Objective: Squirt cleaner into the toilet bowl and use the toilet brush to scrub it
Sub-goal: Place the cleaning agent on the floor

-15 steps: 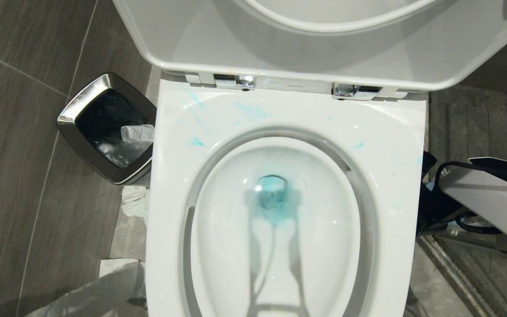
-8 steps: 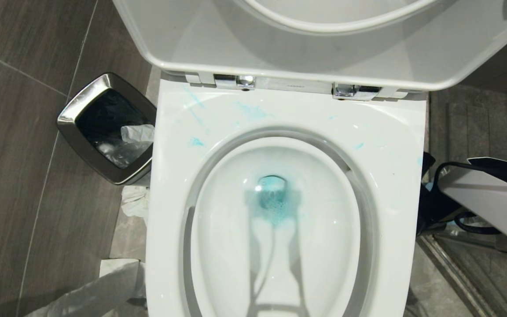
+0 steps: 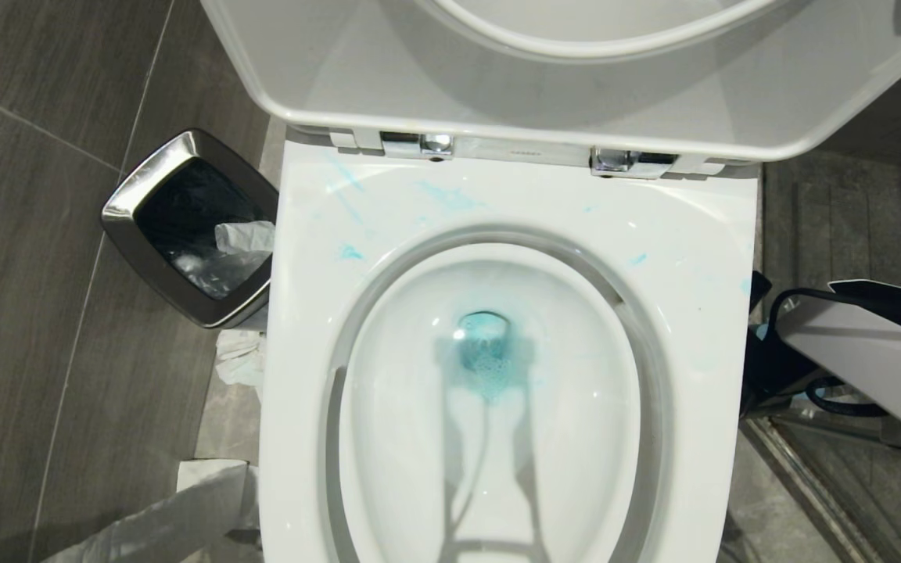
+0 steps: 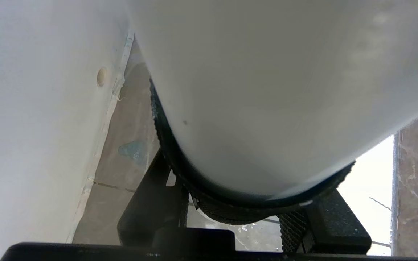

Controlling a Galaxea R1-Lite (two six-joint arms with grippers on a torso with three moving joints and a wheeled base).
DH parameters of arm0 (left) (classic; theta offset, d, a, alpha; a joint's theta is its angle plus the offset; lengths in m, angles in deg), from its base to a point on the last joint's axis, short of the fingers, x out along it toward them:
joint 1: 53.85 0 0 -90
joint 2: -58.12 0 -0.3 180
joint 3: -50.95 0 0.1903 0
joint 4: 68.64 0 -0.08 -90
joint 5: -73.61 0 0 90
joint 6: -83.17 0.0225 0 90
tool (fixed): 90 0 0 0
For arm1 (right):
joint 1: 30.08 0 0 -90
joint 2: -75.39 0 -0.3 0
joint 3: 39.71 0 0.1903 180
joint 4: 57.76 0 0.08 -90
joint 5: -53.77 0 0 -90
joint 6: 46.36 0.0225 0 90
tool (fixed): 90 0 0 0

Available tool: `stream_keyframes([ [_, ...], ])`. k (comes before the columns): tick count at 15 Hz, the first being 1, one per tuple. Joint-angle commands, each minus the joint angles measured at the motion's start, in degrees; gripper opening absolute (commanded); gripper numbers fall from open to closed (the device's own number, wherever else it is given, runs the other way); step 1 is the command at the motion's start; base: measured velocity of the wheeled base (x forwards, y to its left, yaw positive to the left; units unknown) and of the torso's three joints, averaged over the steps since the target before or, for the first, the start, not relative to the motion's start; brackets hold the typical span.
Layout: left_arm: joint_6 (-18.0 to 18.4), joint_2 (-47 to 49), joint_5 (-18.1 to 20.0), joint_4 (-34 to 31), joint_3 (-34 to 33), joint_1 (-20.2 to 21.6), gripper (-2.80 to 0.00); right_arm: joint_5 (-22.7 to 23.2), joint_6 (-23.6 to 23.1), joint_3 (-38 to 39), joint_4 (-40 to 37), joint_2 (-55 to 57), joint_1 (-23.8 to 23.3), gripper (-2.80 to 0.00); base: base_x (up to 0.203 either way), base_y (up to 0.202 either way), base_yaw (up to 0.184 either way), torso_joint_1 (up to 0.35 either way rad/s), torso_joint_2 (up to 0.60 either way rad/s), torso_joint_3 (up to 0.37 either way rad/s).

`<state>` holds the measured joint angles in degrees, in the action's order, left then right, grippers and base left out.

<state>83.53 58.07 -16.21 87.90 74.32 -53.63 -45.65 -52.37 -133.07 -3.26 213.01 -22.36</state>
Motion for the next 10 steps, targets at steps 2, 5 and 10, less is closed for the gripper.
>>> stream_keyframes([
  [2, 0.00, 0.05, -0.01, 0.01, -0.09, 0.04, -2.80, -0.07, -0.14, -0.23, 0.44, 0.28, 0.02, -2.80, 0.000, 0.000, 0.000, 0.000, 0.00, 0.000],
  [5, 0.00, 0.05, -0.01, 0.01, -0.09, 0.04, -2.80, -0.07, -0.14, -0.06, 0.45, 0.28, 0.02, -2.80, 0.000, 0.000, 0.000, 0.000, 0.00, 0.000],
  [10, 0.00, 0.05, -0.01, 0.01, -0.09, 0.04, -2.80, -0.07, -0.14, 0.27, 0.62, 0.19, 0.11, -2.80, 0.000, 0.000, 0.000, 0.000, 0.00, 0.000],
])
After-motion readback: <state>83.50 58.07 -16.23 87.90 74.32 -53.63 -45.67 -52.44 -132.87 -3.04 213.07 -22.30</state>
